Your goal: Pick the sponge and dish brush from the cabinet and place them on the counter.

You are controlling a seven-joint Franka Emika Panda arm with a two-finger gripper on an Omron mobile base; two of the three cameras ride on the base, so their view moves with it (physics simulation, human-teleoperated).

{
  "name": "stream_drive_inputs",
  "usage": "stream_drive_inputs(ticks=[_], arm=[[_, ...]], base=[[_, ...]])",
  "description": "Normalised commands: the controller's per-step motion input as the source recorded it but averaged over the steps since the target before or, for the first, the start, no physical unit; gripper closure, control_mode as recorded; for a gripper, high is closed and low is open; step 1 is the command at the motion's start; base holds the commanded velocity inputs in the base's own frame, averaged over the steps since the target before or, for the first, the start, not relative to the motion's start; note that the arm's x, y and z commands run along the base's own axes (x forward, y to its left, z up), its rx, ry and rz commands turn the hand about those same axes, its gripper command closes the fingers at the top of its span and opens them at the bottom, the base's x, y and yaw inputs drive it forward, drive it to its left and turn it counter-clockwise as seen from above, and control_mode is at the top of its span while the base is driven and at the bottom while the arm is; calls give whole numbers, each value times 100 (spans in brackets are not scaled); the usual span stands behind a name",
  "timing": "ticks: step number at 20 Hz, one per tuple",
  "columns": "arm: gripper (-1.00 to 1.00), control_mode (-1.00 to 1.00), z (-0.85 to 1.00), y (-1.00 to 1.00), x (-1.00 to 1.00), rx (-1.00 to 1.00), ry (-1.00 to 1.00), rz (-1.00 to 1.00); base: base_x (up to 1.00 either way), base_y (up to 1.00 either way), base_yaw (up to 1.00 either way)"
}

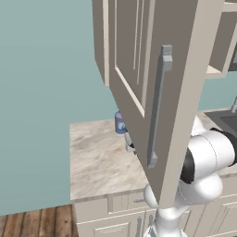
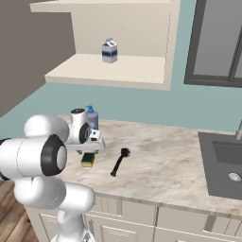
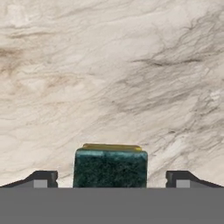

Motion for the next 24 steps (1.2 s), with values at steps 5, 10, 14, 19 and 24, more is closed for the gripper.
stream_drive_inputs(ticks=[5, 10, 14, 19, 24], arm=[[-100, -100, 14, 0, -42, 0, 0, -2], [-100, -100, 25, 0, -48, 0, 0, 0], [-100, -100, 43, 0, -20, 0, 6, -2], [-100, -100, 44, -1, -1, 0, 11, -3], [-100, -100, 38, -41, 0, 0, 12, -5]], base=[[0, 0, 0], [0, 0, 0], [0, 0, 0], [0, 0, 0], [0, 0, 0]])
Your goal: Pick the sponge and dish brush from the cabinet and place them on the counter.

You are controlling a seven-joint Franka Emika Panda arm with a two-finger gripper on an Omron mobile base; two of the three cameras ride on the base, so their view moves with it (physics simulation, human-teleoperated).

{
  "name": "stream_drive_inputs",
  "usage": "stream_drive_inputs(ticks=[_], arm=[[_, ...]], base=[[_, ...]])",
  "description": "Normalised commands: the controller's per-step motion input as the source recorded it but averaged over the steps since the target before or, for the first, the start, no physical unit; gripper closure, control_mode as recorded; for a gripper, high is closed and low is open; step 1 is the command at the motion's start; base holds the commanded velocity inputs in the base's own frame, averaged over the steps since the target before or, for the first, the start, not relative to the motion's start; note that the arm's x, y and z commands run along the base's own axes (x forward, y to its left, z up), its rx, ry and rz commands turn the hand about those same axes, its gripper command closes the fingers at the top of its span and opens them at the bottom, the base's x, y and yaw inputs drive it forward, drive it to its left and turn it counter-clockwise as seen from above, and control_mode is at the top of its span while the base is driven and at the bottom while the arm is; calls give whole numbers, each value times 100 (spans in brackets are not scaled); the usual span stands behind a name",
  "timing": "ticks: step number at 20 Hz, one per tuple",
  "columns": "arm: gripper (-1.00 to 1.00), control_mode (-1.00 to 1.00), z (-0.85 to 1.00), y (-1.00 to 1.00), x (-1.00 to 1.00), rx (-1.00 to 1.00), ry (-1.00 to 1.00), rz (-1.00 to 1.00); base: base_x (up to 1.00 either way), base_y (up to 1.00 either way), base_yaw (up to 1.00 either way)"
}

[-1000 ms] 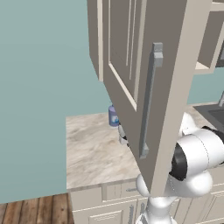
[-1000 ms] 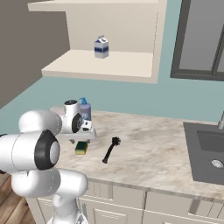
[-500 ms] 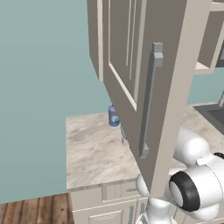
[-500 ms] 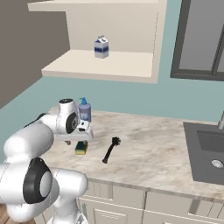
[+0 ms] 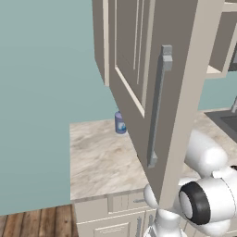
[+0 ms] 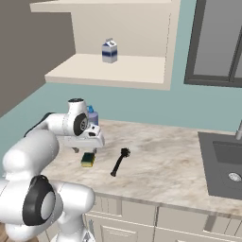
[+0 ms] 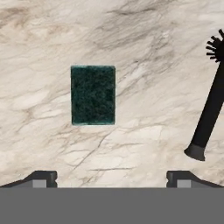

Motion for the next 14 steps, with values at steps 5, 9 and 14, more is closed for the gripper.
stream_drive_inputs(ticks=[5, 9, 14], arm=[[-100, -100, 32, -32, -6, 0, 2, -2], [-100, -100, 37, -15, -24, 0, 0, 0], [-100, -100, 48, -2, -43, 0, 0, 0]], base=[[0, 0, 0], [0, 0, 0], [0, 0, 0]])
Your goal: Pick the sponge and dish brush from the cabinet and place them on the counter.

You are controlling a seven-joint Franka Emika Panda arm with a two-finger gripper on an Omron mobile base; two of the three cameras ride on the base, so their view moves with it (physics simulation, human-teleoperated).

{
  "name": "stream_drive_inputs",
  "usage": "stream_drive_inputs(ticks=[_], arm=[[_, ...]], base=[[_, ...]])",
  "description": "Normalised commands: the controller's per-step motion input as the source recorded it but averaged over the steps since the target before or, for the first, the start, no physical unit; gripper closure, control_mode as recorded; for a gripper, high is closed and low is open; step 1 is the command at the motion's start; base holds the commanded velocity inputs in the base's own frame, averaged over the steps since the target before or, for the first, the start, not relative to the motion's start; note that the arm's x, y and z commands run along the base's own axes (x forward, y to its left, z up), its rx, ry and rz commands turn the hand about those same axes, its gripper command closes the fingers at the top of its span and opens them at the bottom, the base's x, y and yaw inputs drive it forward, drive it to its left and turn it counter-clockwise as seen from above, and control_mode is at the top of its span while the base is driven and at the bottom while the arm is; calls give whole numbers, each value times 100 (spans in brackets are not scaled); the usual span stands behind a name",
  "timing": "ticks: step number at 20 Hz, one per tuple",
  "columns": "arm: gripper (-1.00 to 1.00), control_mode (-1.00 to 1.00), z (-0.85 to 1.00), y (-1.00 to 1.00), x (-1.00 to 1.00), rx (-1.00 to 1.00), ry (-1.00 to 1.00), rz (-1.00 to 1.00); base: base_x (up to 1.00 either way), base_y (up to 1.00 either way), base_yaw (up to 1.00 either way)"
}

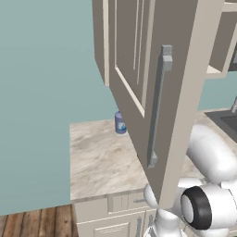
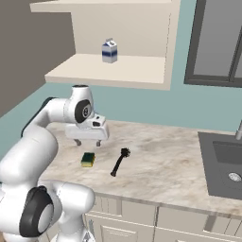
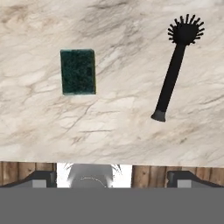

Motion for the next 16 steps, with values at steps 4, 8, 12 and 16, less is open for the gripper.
stream_drive_inputs(ticks=[4, 8, 12, 16], arm=[[-100, -100, 51, 0, -50, 0, 0, 0], [-100, -100, 69, 0, -30, 0, 0, 0], [-100, -100, 79, 0, -19, 0, 0, 0], [-100, -100, 77, 0, -10, 0, 0, 0]], base=[[0, 0, 0], [0, 0, 0], [0, 0, 0], [0, 0, 0]])
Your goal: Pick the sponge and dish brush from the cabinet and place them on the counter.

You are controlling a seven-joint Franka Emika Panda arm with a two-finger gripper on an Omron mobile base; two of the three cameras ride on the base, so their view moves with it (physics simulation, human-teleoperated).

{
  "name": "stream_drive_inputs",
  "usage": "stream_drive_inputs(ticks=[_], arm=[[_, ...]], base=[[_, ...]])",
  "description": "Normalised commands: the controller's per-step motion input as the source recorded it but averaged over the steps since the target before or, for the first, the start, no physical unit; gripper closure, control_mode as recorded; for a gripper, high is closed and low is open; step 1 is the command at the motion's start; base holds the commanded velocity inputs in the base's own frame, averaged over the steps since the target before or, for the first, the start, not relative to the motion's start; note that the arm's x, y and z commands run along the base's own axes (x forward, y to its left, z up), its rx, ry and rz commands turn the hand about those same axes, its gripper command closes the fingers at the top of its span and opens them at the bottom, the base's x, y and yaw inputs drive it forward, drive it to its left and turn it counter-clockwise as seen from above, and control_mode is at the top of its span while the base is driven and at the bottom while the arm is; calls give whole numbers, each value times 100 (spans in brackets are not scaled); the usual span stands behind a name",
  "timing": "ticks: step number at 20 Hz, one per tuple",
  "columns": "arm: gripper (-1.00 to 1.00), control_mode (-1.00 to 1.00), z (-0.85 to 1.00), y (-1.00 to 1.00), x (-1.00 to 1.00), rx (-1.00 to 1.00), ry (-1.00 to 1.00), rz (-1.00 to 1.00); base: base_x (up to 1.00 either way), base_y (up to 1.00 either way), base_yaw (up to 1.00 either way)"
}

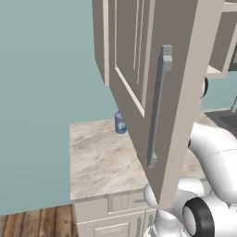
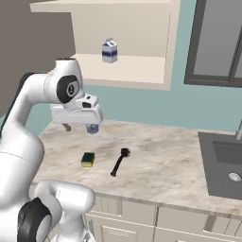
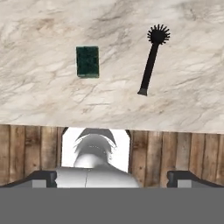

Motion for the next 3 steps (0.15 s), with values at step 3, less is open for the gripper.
stream_drive_inputs(ticks=[3], arm=[[-100, -100, 73, 0, -4, 0, 0, 0]], base=[[0, 0, 0]])
